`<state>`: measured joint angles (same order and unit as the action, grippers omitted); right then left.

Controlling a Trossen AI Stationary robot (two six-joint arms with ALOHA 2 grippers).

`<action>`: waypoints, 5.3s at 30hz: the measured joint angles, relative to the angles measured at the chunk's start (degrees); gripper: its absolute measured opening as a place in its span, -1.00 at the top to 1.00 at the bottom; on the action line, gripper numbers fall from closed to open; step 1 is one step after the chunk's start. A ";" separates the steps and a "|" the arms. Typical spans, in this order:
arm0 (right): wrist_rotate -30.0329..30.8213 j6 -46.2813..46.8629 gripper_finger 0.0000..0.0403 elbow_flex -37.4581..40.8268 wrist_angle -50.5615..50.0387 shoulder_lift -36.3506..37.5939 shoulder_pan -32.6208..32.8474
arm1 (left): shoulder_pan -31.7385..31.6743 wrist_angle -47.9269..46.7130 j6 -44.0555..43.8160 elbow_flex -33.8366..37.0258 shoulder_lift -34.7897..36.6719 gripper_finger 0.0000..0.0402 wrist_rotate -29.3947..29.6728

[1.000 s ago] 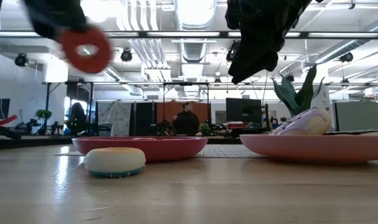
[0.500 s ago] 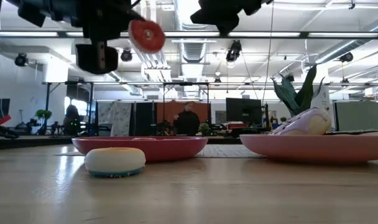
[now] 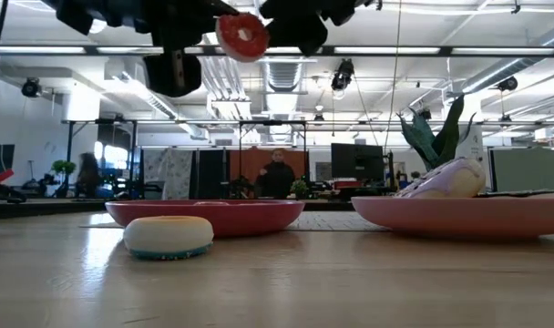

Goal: Pick & Place donuts
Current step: Put the small red donut on the pink plate, then put the small blue donut on the pink plate

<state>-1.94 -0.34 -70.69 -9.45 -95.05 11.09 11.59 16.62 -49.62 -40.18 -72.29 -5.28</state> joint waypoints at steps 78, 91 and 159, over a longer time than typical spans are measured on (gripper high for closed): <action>9.78 24.57 0.25 -33.18 -28.75 -27.86 -5.77 | 8.34 -54.44 -0.14 -1.64 19.82 0.37 35.43; 17.18 20.75 0.24 -24.78 -32.11 -15.85 -3.14 | 8.45 -51.82 -10.55 -1.62 18.15 0.37 34.62; 5.89 14.03 0.27 13.42 -9.88 14.59 1.22 | 20.12 -35.96 -1.86 -26.61 -13.43 1.00 26.04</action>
<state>3.95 13.69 -57.28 -19.33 -80.47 12.31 31.71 -19.34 -51.48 -66.80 -85.71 20.76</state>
